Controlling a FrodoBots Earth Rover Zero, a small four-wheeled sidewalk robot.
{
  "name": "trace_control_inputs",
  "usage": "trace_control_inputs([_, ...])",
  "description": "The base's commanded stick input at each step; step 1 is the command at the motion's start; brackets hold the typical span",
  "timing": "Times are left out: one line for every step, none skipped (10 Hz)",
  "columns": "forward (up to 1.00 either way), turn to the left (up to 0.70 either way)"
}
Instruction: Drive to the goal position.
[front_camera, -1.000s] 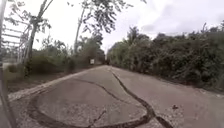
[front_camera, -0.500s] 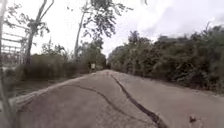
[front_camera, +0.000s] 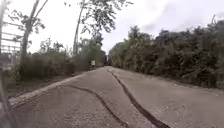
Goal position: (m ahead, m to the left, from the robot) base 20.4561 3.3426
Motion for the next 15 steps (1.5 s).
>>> trace_control_inputs([0.7, 0.0])
trace_control_inputs([0.7, 0.0])
trace_control_inputs([0.7, 0.0])
trace_control_inputs([0.7, 0.0])
trace_control_inputs([0.7, 0.0])
trace_control_inputs([0.7, 0.0])
trace_control_inputs([0.7, 0.0])
trace_control_inputs([0.7, 0.0])
trace_control_inputs([0.7, 0.0])
trace_control_inputs([0.7, 0.0])
trace_control_inputs([0.7, 0.0])
trace_control_inputs([0.7, 0.0])
trace_control_inputs([0.7, 0.0])
trace_control_inputs([0.7, 0.0])
trace_control_inputs([0.7, 0.0])
